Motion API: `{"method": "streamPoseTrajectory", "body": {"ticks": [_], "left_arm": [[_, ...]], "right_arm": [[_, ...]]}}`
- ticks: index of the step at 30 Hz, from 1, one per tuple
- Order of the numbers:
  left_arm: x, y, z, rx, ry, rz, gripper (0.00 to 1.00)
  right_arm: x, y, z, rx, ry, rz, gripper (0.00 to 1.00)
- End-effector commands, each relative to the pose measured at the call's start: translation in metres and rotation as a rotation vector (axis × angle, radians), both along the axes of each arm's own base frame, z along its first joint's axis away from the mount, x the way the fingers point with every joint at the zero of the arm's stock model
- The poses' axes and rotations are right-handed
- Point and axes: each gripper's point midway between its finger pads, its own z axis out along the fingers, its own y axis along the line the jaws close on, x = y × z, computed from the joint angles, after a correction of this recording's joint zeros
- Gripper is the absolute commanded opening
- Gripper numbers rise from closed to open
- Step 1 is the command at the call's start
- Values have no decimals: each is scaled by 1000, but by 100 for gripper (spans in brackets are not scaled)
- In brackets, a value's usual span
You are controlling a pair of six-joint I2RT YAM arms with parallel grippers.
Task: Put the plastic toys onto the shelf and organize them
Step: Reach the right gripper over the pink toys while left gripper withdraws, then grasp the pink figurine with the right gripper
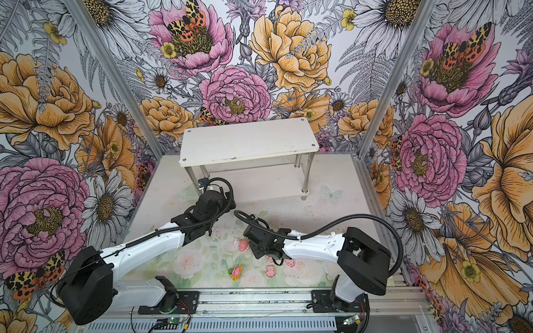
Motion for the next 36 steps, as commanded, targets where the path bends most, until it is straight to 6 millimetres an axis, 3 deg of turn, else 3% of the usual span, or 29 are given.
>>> {"method": "streamPoseTrajectory", "body": {"ticks": [1,10,15,18,20,23,29,33,36], "left_arm": [[-1,9,10,7,-23,37,99],[-4,34,10,-7,-33,120,99],[-4,41,11,-17,-36,139,97],[-5,39,11,-8,-29,119,87],[-7,39,8,2,-18,114,78],[-11,43,4,19,-1,118,75],[-22,57,5,33,-5,156,85],[-30,65,5,42,-9,174,87],[-37,70,3,78,1,173,87]], "right_arm": [[1,16,17,40,-28,57,53],[-33,48,37,95,-31,237,48],[-41,60,27,115,13,284,23],[-40,63,12,87,34,289,14],[-37,66,7,90,43,279,12],[-25,72,5,94,11,256,12],[16,87,-3,112,-20,176,11],[37,105,14,163,-66,172,13],[43,107,31,182,-105,181,14]]}}
